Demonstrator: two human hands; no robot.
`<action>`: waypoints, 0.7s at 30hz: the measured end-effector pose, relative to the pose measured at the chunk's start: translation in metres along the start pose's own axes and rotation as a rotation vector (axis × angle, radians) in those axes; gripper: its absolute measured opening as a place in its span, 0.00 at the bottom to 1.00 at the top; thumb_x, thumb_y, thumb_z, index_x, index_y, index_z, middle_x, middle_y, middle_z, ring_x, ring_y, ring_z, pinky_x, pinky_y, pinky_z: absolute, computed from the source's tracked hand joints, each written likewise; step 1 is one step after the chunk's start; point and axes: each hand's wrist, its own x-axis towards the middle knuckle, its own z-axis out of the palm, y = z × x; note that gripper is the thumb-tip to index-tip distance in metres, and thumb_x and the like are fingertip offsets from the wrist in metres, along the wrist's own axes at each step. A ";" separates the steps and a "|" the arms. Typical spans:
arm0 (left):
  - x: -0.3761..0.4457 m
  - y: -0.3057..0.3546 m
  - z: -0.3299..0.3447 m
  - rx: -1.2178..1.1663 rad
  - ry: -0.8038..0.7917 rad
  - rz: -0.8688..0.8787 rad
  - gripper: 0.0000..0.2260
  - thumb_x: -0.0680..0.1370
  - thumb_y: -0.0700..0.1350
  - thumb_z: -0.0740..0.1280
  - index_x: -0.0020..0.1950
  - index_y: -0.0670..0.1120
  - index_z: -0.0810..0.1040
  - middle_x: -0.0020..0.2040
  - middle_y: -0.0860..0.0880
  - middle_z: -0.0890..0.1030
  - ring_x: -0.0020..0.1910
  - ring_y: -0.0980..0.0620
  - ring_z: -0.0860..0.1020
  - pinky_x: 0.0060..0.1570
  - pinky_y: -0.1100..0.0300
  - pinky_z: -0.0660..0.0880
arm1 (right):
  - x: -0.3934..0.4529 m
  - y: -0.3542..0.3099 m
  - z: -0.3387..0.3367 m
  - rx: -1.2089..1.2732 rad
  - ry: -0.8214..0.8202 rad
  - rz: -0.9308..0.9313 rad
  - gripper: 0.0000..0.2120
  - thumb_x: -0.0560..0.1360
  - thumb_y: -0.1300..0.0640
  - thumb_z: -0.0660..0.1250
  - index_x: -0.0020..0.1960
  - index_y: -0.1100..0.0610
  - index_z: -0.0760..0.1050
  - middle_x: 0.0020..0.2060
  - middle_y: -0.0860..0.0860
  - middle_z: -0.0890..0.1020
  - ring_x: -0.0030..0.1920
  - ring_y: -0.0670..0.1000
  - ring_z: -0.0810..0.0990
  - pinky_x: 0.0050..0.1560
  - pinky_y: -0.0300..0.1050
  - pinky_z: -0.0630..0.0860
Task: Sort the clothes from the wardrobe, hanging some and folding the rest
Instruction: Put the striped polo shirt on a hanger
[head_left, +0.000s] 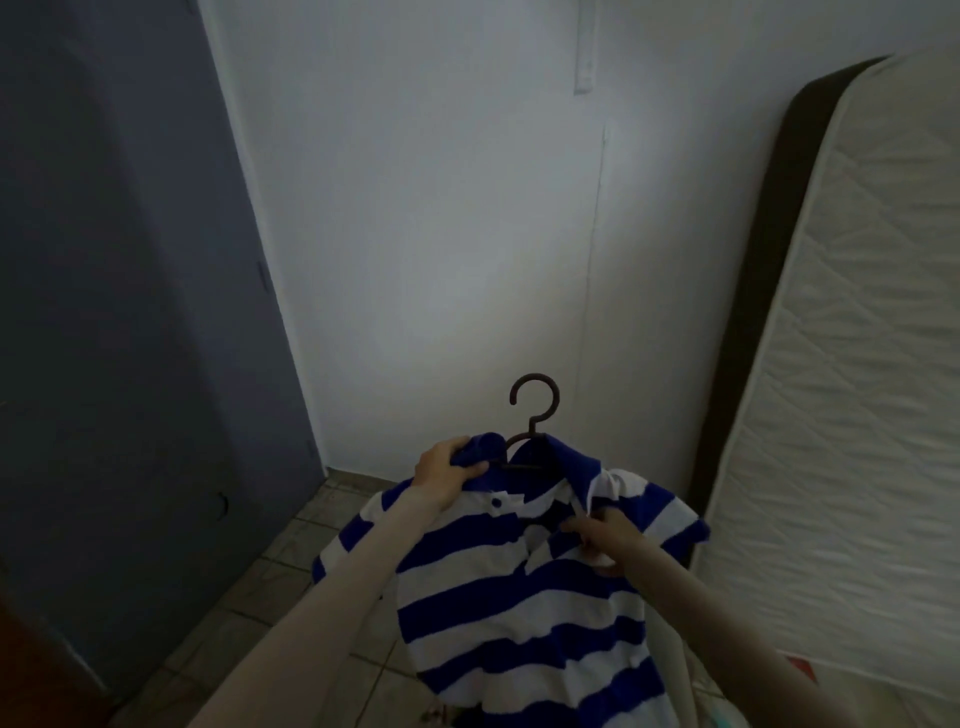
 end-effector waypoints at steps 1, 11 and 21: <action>0.004 -0.003 0.003 -0.018 -0.026 0.003 0.20 0.76 0.41 0.69 0.67 0.41 0.72 0.62 0.42 0.77 0.61 0.44 0.74 0.63 0.52 0.70 | 0.002 0.003 0.005 -0.003 0.011 0.033 0.16 0.74 0.53 0.69 0.54 0.59 0.66 0.50 0.58 0.77 0.47 0.55 0.76 0.39 0.47 0.76; 0.055 -0.033 0.039 0.018 -0.101 0.056 0.20 0.76 0.42 0.68 0.67 0.39 0.72 0.62 0.43 0.77 0.61 0.44 0.74 0.62 0.51 0.71 | 0.033 0.014 0.036 -0.021 0.145 0.068 0.14 0.75 0.62 0.66 0.59 0.65 0.70 0.54 0.62 0.78 0.51 0.57 0.80 0.48 0.49 0.79; 0.097 -0.069 0.077 0.047 -0.063 -0.045 0.11 0.76 0.41 0.68 0.56 0.38 0.75 0.55 0.41 0.80 0.53 0.45 0.77 0.52 0.55 0.74 | 0.061 0.022 0.045 -0.068 0.135 0.095 0.15 0.76 0.62 0.64 0.61 0.62 0.69 0.55 0.58 0.78 0.53 0.57 0.79 0.55 0.47 0.77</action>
